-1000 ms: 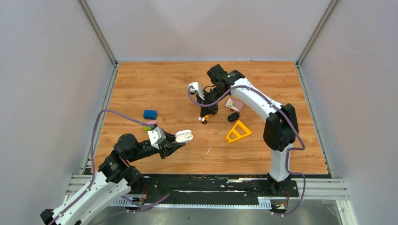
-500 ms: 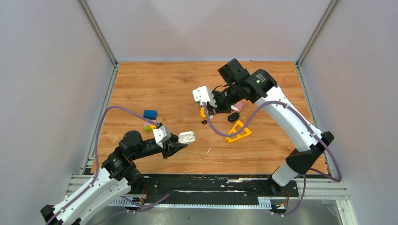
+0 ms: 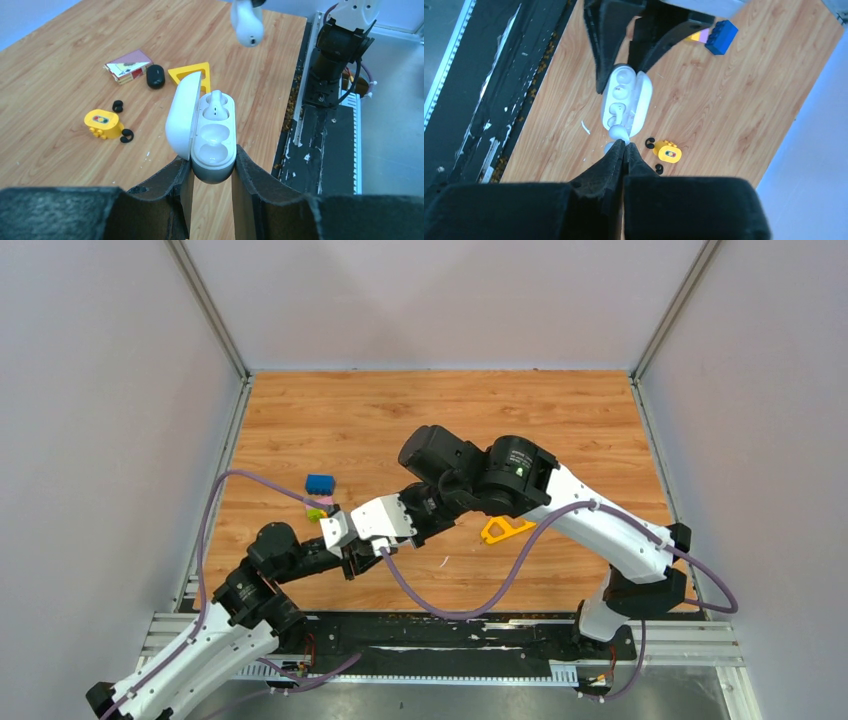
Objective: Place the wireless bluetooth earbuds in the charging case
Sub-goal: Place the earbud in the charging case.
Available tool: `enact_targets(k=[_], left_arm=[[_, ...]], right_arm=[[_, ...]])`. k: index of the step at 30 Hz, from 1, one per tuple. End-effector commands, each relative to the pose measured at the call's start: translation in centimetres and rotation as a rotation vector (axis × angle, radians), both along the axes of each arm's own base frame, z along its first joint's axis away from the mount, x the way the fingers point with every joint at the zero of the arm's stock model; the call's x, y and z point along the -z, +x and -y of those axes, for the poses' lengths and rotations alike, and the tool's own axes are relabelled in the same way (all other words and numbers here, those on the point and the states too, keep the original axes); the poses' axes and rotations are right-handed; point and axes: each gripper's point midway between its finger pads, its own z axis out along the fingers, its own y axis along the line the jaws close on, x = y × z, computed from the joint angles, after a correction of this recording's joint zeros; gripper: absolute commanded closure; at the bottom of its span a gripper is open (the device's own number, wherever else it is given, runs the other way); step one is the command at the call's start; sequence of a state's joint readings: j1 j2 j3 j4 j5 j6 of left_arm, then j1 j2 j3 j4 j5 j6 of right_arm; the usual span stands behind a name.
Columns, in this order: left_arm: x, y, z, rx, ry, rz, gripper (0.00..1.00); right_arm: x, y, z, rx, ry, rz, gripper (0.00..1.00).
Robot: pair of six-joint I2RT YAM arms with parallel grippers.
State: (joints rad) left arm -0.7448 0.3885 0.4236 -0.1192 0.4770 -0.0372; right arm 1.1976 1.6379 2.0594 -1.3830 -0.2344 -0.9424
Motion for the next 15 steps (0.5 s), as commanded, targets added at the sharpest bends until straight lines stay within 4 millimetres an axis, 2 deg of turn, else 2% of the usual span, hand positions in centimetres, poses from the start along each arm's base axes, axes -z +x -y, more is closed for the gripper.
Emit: enact_targets(k=[1,5,8,15], left_arm=[[-2.7,0.1,-0.4,-0.018,-0.064,0.102,1.0],[-3.2,0.1,-0.8,-0.037,-0.084,0.125,1.0],[-3.2,0.0,-0.8,-0.029,-0.086,0.126,1.0],[-3.4,-0.1,-0.9,-0.034,-0.093,0.13,1.0]], right_arm=[[-1.9,1.0,-1.6,0.119,0.088,-0.01,1.0],[-3.1,1.0,-3.1,0.122,0.145,-0.031,1.0],[-3.1,0.8,-4.0,0.128,0.158,-0.066,1.0],[-3.5,-0.4,-4.6,0.083,0.192,-0.119,1.0]])
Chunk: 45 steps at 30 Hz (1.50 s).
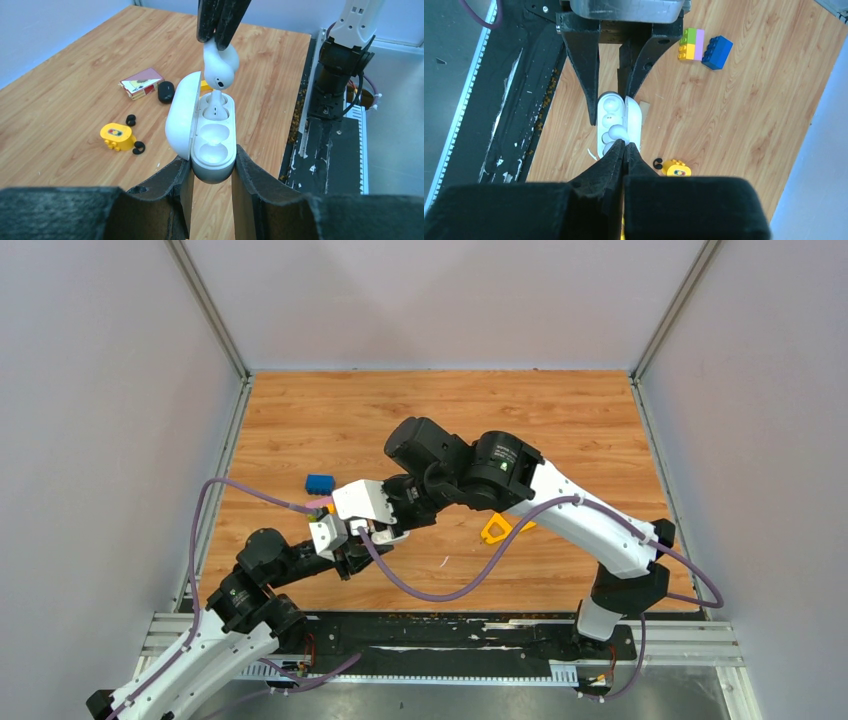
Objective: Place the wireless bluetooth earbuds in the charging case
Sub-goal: Place the earbud in the charging case.
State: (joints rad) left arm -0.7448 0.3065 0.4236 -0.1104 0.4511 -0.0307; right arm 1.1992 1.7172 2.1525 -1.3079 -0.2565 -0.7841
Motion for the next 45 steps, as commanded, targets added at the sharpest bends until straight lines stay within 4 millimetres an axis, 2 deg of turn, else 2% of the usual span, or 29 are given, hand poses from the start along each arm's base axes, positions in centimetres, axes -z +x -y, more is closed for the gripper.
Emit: enact_targets(k=[1,6,21,45], left_arm=[[-1.5,0.2,-0.1,-0.011,-0.036,0.057,1.0],[-1.6,0.2,-0.2,-0.017,-0.038,0.06,1.0],[-1.4,0.4,-0.2,-0.024,-0.038,0.054,1.0],[-1.7,0.2,-0.3,-0.022,-0.048,0.059,1.0]], right_arm=[[-2.4,-0.7,-1.3,-0.017,0.108,-0.021,1.0],[-1.4,-1.3,-1.0,-0.055,0.077,-0.033,1.0],[0.7,-0.9,-1.6,-0.074,0.042,-0.016,1.0],[1.6,0.5,-3.2,-0.026,0.034,0.006,1.0]])
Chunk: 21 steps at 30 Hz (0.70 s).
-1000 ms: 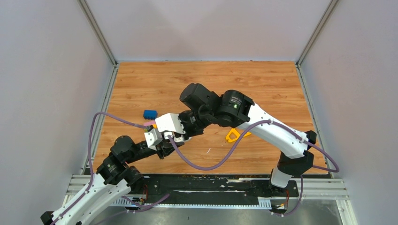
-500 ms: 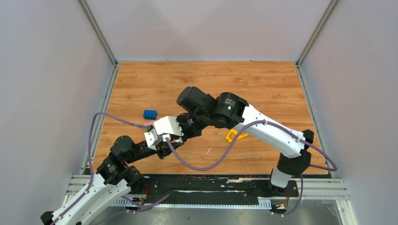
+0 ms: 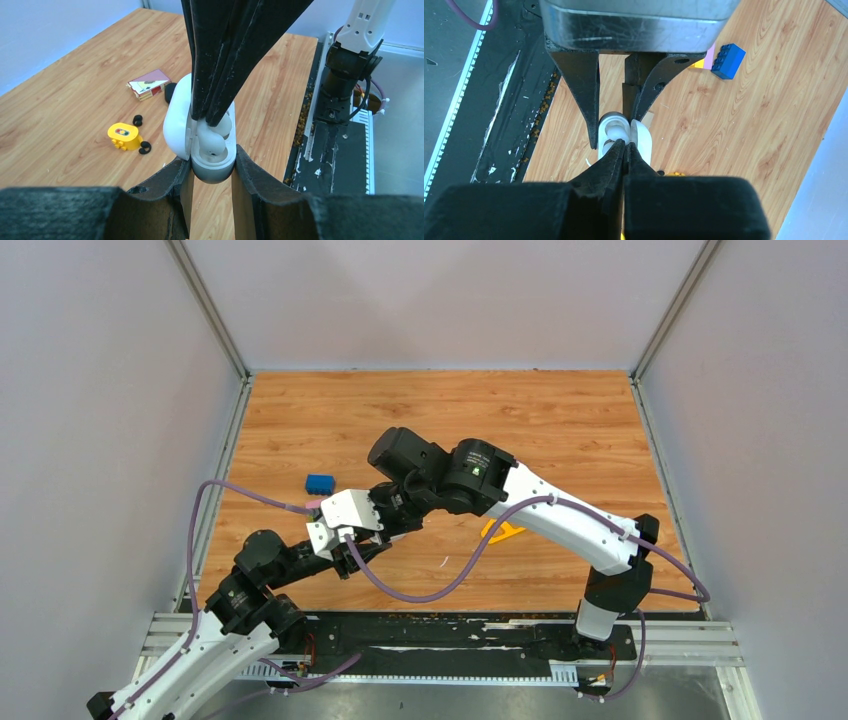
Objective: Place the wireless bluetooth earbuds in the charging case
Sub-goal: Place the earbud in the charging case.
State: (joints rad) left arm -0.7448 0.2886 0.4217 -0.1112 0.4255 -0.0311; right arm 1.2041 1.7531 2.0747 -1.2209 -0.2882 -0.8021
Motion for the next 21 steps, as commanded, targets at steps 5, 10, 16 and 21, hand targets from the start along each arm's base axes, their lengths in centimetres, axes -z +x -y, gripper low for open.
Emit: enact_targets(k=[5,10,16,21], left_arm=[[-1.4,0.0,0.0,0.0,-0.038,0.048,1.0],[-1.4,0.0,0.0,0.0,-0.038,0.048,1.0],[-1.4,0.0,0.0,-0.003,-0.038,0.048,1.0],[-1.5,0.1,-0.1,-0.006,-0.039,0.05,1.0]], right_arm=[[-0.9,-0.6,-0.9,-0.007,0.043,-0.011,1.0],[-0.1,-0.7,-0.9,-0.002,0.021,-0.006,1.0],[-0.1,-0.6,-1.2,0.014,0.024,-0.008,1.0],[0.3,-0.4,-0.6,0.022,0.005,0.012,1.0]])
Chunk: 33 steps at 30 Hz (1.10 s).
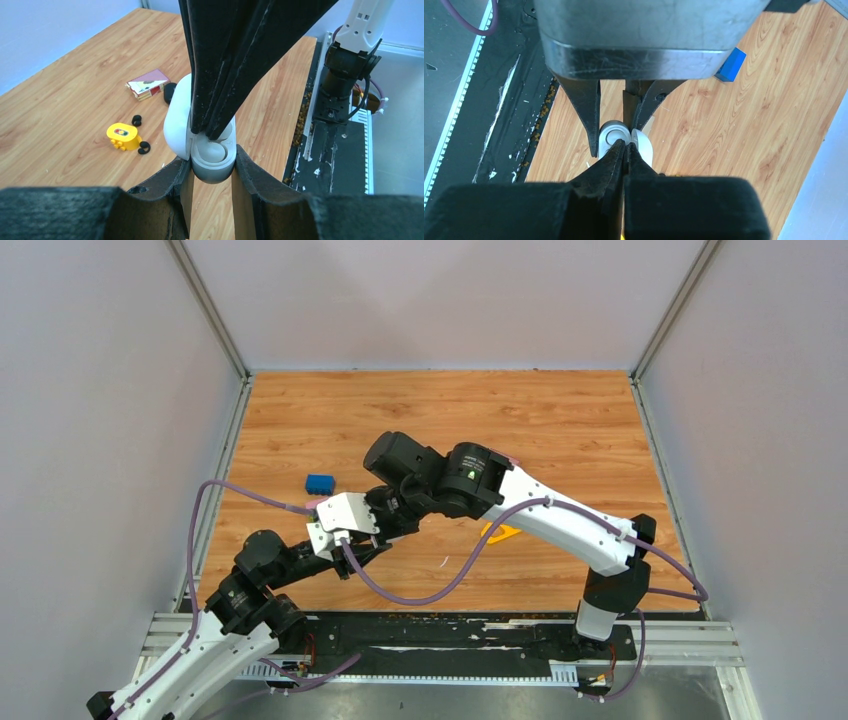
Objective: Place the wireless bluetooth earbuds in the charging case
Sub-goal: Place the earbud in the charging case.
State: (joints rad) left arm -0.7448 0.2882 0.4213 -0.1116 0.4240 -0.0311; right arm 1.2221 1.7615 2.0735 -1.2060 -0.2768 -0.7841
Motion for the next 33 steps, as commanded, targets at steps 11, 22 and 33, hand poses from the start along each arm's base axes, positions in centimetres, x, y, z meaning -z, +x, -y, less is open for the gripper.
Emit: enact_targets(k=[11,22,33], left_arm=[[-1.4,0.1,-0.1,-0.005,-0.036,0.048,1.0],[-1.4,0.1,0.0,-0.005,-0.036,0.047,1.0],[-1.4,0.1,0.0,-0.006,-0.034,0.048,1.0]], right_arm=[[0.4,0.2,1.1,0.031,-0.013,0.036,0.97],[-0.7,0.4,1.5,0.046,0.013,0.056,0.9],[-1.0,0.4,1.5,0.048,0.022,0.057,0.86]])
